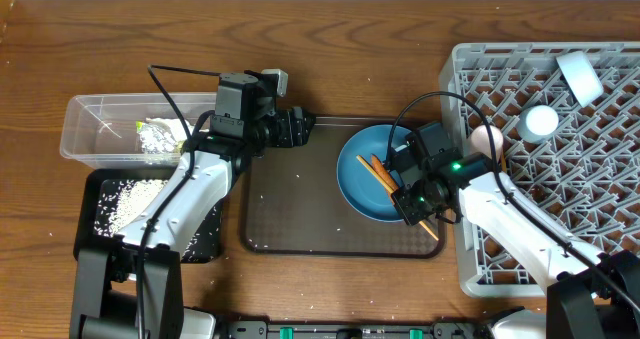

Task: Sort waste into correct bins and load items into the dishwasher rack
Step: 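Lower the right gripper and pinch the second wooden chopstick, then lift the second chopstick and carry it right to the rack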

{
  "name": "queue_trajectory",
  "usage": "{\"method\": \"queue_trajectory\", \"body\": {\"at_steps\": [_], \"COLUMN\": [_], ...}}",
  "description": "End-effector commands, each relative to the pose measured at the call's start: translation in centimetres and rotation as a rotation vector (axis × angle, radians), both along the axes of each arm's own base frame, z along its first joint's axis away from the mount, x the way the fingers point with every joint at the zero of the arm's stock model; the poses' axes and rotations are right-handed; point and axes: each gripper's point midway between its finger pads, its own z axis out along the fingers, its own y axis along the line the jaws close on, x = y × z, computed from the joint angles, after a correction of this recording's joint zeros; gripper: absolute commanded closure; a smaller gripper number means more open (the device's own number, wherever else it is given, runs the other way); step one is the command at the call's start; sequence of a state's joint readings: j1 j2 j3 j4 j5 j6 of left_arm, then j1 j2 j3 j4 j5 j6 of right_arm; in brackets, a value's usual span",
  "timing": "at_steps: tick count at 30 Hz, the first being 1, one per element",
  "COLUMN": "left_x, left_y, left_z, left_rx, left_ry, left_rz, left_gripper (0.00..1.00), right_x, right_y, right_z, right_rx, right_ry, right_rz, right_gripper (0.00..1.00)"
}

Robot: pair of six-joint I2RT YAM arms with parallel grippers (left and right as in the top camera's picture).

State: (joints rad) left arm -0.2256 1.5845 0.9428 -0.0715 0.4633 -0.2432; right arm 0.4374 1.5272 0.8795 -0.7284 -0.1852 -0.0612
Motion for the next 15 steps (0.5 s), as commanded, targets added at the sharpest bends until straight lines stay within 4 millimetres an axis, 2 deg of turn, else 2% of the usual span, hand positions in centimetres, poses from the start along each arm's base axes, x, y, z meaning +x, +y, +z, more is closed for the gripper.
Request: {"method": "queue_trajectory", "body": {"at_steps": [1,2,6,9,15], "left_x": [0.0,0.0,0.0,0.0,0.0], "left_y": [0.2,0.2,0.2,0.2,0.2], "left_z": [-0.3,-0.3,-0.3,-0.3,-0.3], "left_rx": [0.007,0.007,0.007,0.007,0.007], "left_ry": [0.007,0.007,0.007,0.007,0.007], "left_rz": [0.012,0.012,0.012,0.012,0.012], "left_gripper": [0.28,0.28,0.28,0.28,0.28], "right_x": [-0.5,-0.4,-0.3,0.3,2.0], "right_y": [0.0,0.0,0.1,0.4,1.1], "right_z": [-0.4,-0.4,-0.3,0.8,6.2], "right_rx": [-0.008,-0.007,-0.004,0.002,0.034], "right_ry": [0.012,0.012,0.006,-0.005,-0.078], "right_rz": [0.008,0.008,0.008,0.006,0.005], "right_gripper": [0.95,0.99,0.99,0.99,0.99]}}
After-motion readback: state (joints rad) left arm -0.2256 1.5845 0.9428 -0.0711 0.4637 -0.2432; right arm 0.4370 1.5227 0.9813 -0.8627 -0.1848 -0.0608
